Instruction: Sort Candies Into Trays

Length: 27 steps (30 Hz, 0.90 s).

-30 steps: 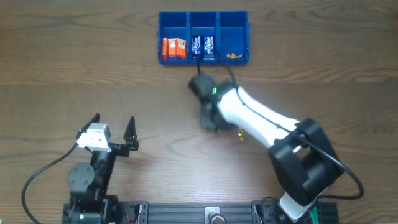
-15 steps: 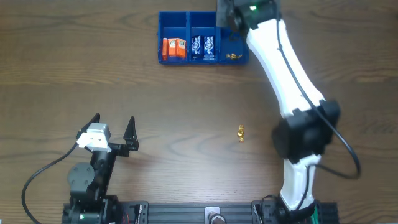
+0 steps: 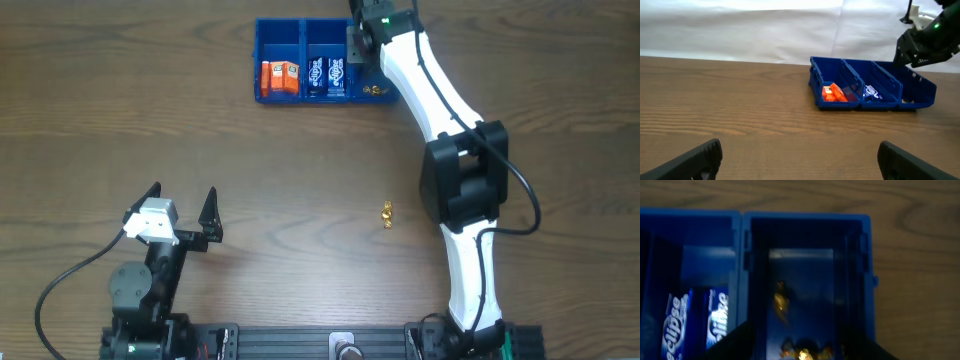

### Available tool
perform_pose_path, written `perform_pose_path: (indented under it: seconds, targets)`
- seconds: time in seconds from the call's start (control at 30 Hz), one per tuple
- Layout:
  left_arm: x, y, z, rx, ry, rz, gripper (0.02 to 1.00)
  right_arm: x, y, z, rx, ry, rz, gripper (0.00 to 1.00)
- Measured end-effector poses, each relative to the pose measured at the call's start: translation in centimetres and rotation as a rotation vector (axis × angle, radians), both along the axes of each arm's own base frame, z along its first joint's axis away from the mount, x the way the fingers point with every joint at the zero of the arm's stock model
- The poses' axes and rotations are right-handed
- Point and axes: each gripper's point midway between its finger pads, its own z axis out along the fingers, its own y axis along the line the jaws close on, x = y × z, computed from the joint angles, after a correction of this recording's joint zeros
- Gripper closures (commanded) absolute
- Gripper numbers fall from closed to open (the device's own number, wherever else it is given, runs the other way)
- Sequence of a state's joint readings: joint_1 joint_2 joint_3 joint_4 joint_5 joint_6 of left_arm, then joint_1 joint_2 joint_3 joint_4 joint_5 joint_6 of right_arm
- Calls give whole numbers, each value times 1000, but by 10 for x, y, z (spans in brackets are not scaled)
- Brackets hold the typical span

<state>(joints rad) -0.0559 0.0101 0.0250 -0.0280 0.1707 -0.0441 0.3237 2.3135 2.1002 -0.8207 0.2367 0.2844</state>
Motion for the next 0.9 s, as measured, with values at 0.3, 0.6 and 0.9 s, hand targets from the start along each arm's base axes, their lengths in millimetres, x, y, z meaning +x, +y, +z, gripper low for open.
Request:
perform_pose_path:
  seconds: [0.3,0.6,0.9]
  targets:
    - [0,0,0,0,0,0,20,-94,-17,130,34,-88,18,270]
    - [0,0,0,0,1,0,20,-272,-1,-19,49,332,40,259]
    - [0,0,0,0,1,0,20,-318,-20,-86,45,461,-30,268]
